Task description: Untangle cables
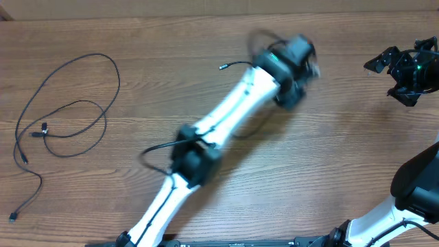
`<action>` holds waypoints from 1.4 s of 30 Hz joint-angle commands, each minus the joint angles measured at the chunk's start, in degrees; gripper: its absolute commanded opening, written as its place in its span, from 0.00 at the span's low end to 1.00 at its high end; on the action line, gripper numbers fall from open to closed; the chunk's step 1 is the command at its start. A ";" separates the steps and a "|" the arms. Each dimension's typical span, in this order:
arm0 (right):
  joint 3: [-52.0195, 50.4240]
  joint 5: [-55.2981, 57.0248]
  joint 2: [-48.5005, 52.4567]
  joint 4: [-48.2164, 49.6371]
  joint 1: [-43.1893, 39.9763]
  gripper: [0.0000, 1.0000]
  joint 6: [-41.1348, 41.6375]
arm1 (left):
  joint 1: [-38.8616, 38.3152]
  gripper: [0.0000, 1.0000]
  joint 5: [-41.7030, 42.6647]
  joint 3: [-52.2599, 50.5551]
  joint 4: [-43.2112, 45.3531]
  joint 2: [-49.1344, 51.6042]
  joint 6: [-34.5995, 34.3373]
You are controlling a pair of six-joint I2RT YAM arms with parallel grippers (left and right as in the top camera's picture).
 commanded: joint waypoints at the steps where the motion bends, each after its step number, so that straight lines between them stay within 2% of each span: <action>1: 0.55 -0.55 -1.20 0.09 0.17 1.00 -0.22 | 7.67 0.04 -2.82 4.07 0.94 -17.25 -4.13; 4: 0.55 -0.52 -1.20 0.13 0.66 1.00 -0.22 | 15.93 0.04 -5.16 4.07 1.07 -25.44 -6.58; 11: 0.52 -0.26 -1.20 0.15 3.30 1.00 -0.26 | 35.93 0.04 -5.25 4.07 2.43 -34.64 -9.62; 19: 0.52 -0.26 -1.20 0.13 5.57 1.00 -0.28 | 53.75 0.04 -5.25 4.07 4.52 -35.93 -13.70; 27: 0.37 -0.26 -1.20 0.04 6.29 1.00 -0.26 | 69.35 0.04 -3.41 4.68 14.25 -37.00 -20.61; 31: 0.11 -0.26 -1.20 -0.31 6.29 1.00 -0.26 | 73.22 0.04 -3.72 4.68 17.73 -37.40 -20.57; 37: -0.50 -0.26 -1.20 -0.39 6.29 1.00 -0.26 | 74.90 0.06 -12.94 4.42 14.14 -35.93 -20.35; 39: -0.48 -0.28 -1.20 -0.46 6.29 1.00 -0.26 | 74.90 0.17 -12.96 4.00 13.46 -34.53 -20.35; 42: -0.48 -0.28 -1.20 -0.63 6.29 1.00 -0.26 | 74.88 0.28 -12.96 3.87 12.44 -32.20 -20.35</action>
